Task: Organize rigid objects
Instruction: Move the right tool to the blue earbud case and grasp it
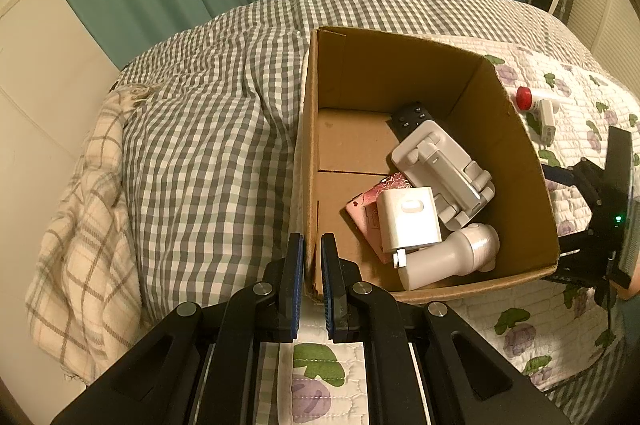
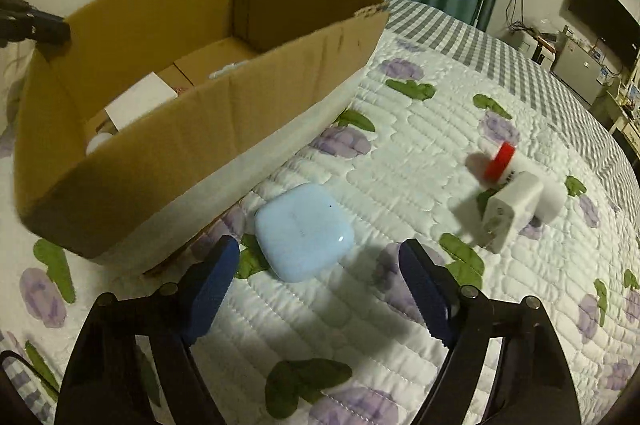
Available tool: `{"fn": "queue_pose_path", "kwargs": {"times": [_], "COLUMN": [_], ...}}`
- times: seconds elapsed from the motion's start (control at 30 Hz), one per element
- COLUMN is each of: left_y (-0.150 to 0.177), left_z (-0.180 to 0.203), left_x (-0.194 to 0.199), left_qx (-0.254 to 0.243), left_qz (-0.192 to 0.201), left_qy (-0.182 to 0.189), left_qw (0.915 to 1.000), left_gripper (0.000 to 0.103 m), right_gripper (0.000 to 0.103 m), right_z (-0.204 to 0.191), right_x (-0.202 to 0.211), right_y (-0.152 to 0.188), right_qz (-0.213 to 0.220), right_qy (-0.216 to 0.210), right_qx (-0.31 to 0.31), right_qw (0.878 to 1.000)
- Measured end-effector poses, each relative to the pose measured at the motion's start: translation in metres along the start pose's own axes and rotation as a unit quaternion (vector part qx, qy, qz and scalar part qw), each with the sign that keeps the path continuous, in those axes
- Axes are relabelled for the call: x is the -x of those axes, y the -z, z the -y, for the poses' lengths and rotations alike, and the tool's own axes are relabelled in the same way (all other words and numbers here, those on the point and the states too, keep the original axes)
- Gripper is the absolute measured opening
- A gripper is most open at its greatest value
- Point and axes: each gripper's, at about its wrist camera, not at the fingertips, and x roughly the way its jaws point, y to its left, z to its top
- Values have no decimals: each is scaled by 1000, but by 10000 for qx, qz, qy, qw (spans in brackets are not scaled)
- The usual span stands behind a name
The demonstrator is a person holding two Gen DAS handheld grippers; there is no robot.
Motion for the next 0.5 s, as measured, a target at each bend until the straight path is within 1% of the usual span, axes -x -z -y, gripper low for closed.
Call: {"fn": "queue_pose_path", "kwargs": {"times": [0.07,0.17,0.2,0.33,0.43,0.47,0.5], "left_y": [1,1,1,2,1,1,1], "left_z": [0,0,-1,1,2,2,2], "left_x": [0,0,0,-1,-1,-1,-2], "left_qx": [0,-2,-3,1,-17,-4,3], "left_qz": [-2,-2,-3,-29,-46,-44,-47], "left_qy": [3,20,20,-2,-22,-11,-6], "left_qw": [10000,10000,10000,10000,10000,10000,10000], "left_gripper": [8,8,8,8,8,8,8], "right_gripper": [79,78,75,73,63,56,54], "right_z": [-1,2,3,4,5,5,5], "right_x": [-6,-12,-14,-14,-14,-13,-12], "right_y": [0,-1,-1,-1,-1,-1,-1], "right_qz": [-28,-57,-51,-30,3,31,48], "right_qy": [12,-5,10,-25,-93,-107,-104], "right_qx": [50,-12,-20,-23,-54,-68,-71], "right_qw": [10000,10000,10000,10000,9999,9999,9999]}}
